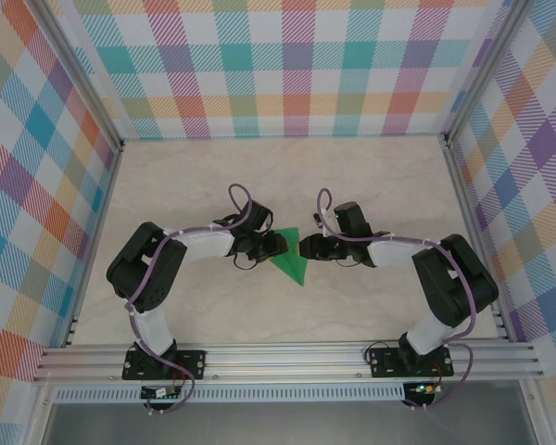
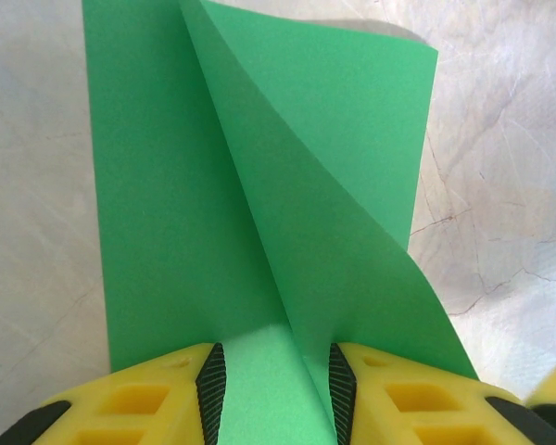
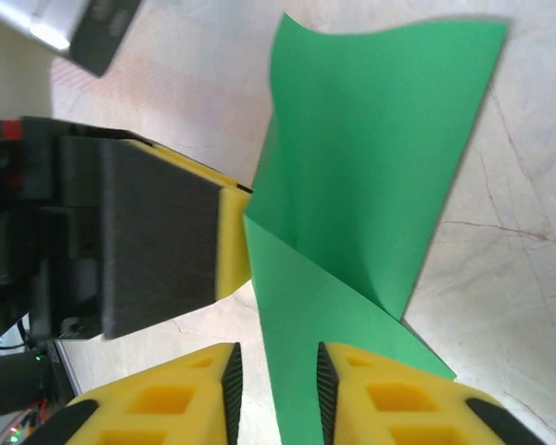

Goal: Fold a paper plane with a square sheet of paper (fold left side to right side)
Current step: Fourth fold the wing at the center of the table.

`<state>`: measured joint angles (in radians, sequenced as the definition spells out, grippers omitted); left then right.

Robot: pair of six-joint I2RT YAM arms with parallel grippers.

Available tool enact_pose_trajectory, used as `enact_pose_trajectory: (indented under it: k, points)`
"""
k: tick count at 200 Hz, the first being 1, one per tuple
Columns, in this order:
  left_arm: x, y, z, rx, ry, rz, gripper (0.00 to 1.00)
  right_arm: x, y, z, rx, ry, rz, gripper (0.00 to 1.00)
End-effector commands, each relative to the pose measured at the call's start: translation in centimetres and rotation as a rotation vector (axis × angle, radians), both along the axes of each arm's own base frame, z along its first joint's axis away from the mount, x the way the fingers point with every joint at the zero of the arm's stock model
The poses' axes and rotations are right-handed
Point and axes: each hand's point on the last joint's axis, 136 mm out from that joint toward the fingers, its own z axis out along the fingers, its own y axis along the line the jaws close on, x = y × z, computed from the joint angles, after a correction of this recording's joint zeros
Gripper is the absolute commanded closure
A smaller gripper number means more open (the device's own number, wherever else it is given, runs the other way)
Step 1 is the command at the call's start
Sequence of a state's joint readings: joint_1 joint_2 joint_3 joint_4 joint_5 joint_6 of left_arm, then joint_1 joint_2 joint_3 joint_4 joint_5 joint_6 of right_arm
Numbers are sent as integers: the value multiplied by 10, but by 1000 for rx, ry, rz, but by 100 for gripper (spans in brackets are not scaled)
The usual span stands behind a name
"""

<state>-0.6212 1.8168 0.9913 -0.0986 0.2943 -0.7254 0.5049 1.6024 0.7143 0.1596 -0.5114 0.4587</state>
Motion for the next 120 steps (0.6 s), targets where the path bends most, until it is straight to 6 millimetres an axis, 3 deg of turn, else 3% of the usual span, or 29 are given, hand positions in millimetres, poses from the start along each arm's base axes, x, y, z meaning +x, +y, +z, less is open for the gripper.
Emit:
enact_pose_trajectory:
  k: [1, 42, 120]
  points:
    - [-6, 1, 3, 16, -6, -16, 63, -18, -5, -3, -68, -32, 26, 64]
    - [-5, 0, 4, 14, -8, -14, 63, -33, -1, -15, -187, -70, 32, 58]
    - [-6, 1, 6, 15, -10, -15, 63, -35, 15, -35, -301, -72, 75, 58]
